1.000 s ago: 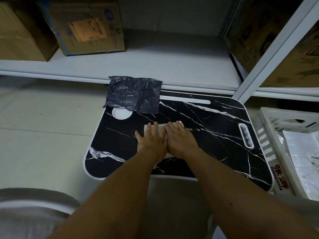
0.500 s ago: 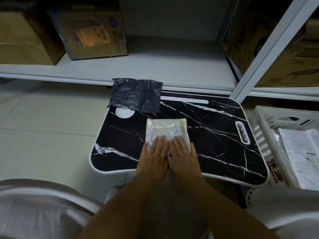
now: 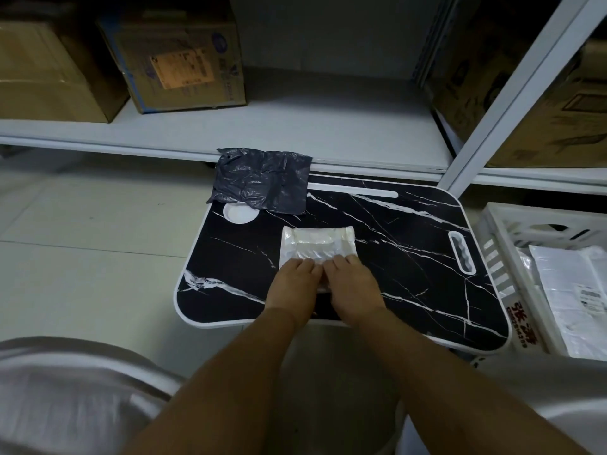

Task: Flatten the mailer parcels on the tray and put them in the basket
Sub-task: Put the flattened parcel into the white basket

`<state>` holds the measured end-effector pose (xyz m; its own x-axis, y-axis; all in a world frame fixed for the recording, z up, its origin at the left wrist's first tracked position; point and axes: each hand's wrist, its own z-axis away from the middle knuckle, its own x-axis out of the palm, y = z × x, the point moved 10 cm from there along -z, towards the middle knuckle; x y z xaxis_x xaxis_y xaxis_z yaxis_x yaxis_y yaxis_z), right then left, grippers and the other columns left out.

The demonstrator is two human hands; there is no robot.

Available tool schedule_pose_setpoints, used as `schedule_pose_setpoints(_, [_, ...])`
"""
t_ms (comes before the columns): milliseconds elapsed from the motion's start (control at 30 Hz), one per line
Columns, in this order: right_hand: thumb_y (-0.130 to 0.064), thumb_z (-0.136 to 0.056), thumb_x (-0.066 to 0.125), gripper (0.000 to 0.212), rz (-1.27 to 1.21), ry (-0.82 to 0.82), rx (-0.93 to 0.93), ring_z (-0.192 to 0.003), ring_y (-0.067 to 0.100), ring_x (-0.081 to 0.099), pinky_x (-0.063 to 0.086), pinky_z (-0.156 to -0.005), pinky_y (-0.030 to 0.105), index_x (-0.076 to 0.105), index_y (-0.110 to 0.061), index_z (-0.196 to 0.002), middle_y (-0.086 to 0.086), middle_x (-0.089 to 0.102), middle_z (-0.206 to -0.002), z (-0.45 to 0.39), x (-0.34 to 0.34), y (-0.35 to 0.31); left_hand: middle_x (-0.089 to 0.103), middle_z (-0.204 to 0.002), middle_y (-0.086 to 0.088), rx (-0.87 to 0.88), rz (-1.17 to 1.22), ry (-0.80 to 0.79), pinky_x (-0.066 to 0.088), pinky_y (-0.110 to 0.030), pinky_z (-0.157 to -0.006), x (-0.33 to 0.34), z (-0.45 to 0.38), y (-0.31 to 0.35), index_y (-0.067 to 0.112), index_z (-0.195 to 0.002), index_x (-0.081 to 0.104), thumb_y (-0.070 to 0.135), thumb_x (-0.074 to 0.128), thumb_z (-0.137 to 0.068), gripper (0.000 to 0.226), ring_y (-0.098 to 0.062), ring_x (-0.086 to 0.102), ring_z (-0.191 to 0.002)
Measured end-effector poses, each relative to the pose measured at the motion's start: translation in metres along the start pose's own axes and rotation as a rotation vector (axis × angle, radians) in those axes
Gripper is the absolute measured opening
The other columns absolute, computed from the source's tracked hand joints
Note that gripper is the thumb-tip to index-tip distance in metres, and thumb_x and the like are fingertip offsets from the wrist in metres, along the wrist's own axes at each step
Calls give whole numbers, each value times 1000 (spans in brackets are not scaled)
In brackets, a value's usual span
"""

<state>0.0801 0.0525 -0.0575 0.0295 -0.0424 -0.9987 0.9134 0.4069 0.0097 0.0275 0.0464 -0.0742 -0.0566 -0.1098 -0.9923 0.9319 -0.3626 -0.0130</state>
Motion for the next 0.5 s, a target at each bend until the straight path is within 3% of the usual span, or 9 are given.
schedule_pose_setpoints(67, [-20, -96, 48, 31, 50, 18, 23, -110, 21, 45, 44, -93, 31, 46, -17, -127, 3, 47, -127, -16, -12, 7, 46, -127, -7, -32, -25, -30, 39, -36, -99, -1, -15, -4, 13, -134, 40, 19, 53, -88, 48, -26, 43, -113])
schedule_pose_setpoints(133, [-25, -96, 48, 38, 100, 21, 39, -117, 24, 42, 40, -97, 34, 44, -17, -134, 5, 41, -137, -27, -14, 12, 44, -123, -11, -71, -70, -14, 41, -37, -92, -8, -22, -9, 9, -133, 40, 25, 54, -88, 49, -27, 43, -108])
schedule_pose_setpoints(200, [-32, -98, 43, 52, 118, -18, 36, -139, 25, 24, 29, -109, 42, 30, -18, -147, 6, 21, -155, -31, -5, 15, 36, -136, -15, -100, -75, 18, 37, -41, -102, -10, -24, -13, 9, -138, 32, 34, 48, -93, 54, -30, 37, -123])
schedule_pose_setpoints(267, [-34, -100, 36, 61, 67, -97, 21, -149, 20, -3, 12, -118, 47, 12, -17, -154, 2, -2, -162, -31, 7, 19, 6, -155, -21, -92, -86, -38, 16, -52, -116, -7, -22, -16, 10, -149, 12, 42, 37, -98, 65, -37, 5, -145])
schedule_pose_setpoints(300, [-33, -100, 36, 63, 22, -142, 9, -148, 18, -10, 7, -119, 47, 7, -17, -154, 1, -8, -162, -32, 13, 21, -7, -157, -20, -97, -58, -85, 8, -55, -117, -2, -23, -19, 13, -150, 6, 46, 30, -100, 66, -36, -9, -146])
schedule_pose_setpoints(400, [-30, -99, 38, 66, -80, -210, -21, -148, 15, -12, 8, -121, 42, 5, -15, -154, 1, -11, -162, -37, 21, 26, -17, -157, -16, -128, 57, -227, 3, -59, -115, 13, -29, -30, 21, -151, 3, 56, 18, -98, 66, -35, -16, -145])
schedule_pose_setpoints(500, [-28, -98, 42, 69, -127, -225, -11, -148, 16, -11, 11, -121, 39, 5, -11, -154, 4, -8, -162, -43, 32, 27, -16, -158, -14, -129, 65, -254, 4, -61, -115, 17, -31, -32, 22, -151, 2, 58, 19, -97, 67, -34, -16, -145])
